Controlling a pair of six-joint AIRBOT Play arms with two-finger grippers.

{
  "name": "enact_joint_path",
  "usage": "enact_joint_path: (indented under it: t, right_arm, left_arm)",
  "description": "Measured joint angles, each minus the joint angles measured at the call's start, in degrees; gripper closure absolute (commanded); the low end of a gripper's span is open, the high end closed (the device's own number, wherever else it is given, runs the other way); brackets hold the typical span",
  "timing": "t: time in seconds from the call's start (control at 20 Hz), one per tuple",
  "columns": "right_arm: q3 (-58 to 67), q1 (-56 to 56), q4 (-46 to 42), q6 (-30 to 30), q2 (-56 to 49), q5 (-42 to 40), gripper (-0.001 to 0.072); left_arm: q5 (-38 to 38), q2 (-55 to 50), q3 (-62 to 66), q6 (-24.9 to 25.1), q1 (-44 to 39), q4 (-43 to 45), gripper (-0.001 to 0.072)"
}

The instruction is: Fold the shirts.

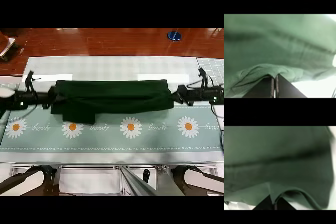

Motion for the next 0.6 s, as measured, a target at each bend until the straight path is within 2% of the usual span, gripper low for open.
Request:
enact_joint_path:
  t: [0.3,0.5,0.55,0.6]
  right_arm:
    - [16.13,2.25,1.01,3.67,-13.27,-2.10,0.0690]
    - [21.88,2.49,1.46,4.87,-20.06,-2.80,0.0674]
    - [22.62,2.51,1.68,5.09,-21.38,-3.15,0.0511]
    - [23.17,2.54,2.38,5.27,-22.45,-3.89,0.0331]
  left_arm:
    - [-0.72,-15.82,19.15,-2.54,-1.38,0.00,0.0687]
    - [-1.07,-23.65,25.40,-3.04,-2.49,0.00,0.0671]
    - [-1.09,-25.24,26.18,-3.13,-2.80,-0.02,0.0482]
    - [-1.11,-26.62,26.71,-3.13,-3.06,0.00,0.0202]
